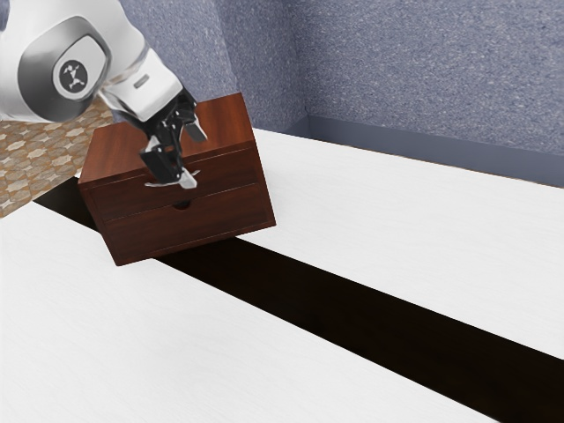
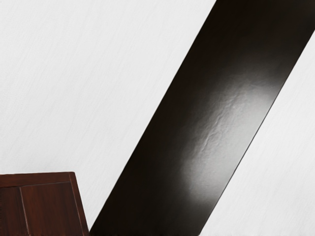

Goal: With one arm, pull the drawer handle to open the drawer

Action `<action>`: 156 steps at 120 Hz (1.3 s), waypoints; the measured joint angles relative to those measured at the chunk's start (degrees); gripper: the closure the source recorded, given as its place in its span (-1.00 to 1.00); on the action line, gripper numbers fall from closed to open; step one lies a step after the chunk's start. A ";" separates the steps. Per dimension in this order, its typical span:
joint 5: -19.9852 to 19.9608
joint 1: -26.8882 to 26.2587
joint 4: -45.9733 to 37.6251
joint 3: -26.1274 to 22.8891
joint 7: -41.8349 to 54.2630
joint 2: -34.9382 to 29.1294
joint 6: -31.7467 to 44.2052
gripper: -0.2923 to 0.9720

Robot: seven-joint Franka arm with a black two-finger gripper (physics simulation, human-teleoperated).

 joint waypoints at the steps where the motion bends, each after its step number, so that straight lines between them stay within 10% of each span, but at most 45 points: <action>1: 0.11 0.01 0.00 0.00 -0.08 0.08 0.13 -0.54; 156: 14.11 -0.03 0.50 5.43 -23.30 8.86 8.20 -0.26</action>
